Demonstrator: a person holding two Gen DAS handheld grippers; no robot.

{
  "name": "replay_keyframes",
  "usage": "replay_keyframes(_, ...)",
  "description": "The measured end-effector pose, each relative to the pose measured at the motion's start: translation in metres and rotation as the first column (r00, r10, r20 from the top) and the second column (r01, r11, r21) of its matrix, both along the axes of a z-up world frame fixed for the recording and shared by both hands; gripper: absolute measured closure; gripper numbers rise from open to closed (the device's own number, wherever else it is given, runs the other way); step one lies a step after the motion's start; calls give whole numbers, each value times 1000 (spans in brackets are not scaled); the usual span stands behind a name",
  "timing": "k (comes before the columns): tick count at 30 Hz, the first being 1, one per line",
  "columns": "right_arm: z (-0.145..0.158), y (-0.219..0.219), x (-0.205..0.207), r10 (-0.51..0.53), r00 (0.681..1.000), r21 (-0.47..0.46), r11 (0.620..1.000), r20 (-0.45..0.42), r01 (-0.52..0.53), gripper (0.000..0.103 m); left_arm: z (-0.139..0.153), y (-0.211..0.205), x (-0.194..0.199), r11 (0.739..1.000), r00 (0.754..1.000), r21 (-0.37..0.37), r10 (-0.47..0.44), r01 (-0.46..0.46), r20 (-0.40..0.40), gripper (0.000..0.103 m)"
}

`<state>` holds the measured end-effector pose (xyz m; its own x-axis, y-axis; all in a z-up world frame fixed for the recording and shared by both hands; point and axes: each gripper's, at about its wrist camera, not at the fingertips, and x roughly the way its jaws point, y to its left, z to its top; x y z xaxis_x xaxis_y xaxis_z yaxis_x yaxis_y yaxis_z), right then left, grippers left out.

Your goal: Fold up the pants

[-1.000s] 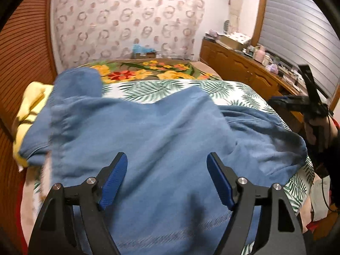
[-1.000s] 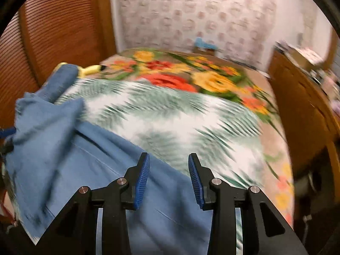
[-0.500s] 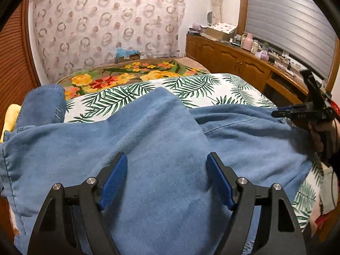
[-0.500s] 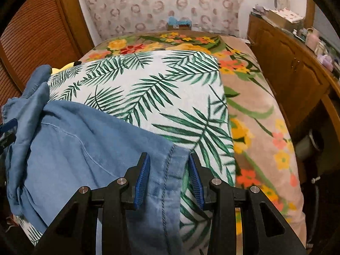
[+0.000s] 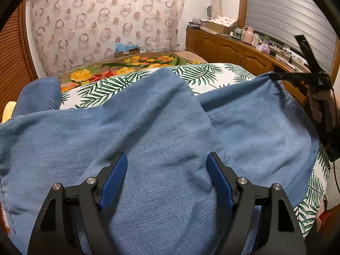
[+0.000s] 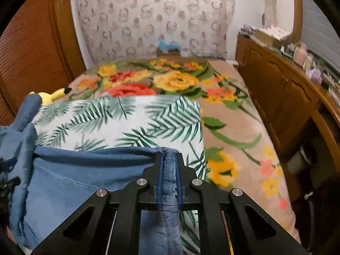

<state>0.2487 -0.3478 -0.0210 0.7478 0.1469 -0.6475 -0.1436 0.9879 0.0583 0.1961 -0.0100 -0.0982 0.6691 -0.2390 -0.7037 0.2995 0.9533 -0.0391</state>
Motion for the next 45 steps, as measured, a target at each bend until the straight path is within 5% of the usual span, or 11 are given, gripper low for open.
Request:
replay_keyframes(4, -11, 0, 3, -1, 999, -24, 1000, -36, 0, 81, -2, -1, 3, 1000, 1000, -3, 0, 0, -18, 25)
replay_keyframes(6, -13, -4, -2, -18, 999, -41, 999, -42, 16, 64, -4, -3, 4, 1000, 999, 2, 1, -1, -32, 25)
replay_keyframes(21, -12, -20, -139, -52, 994, -11, 999, -93, 51, 50, -7, -13, 4, 999, 999, 45, 2, 0, -43, 24)
replay_keyframes(32, -13, -29, -161, -74, 992, 45, 996, -106, 79, 49, 18, -48, -27, 996, 995, 4, -94, 94, -21, 24)
replay_keyframes(40, -23, -25, -167, -55, 993, 42, 997, -101, 60, 49, 8, -65, -38, 990, 989, 24, -138, 140, -52, 24)
replay_keyframes(45, -24, -23, -166, -48, 994, 37, 998, -96, 51, 65, -3, -67, -44, 990, 988, 39, -132, 135, -76, 24)
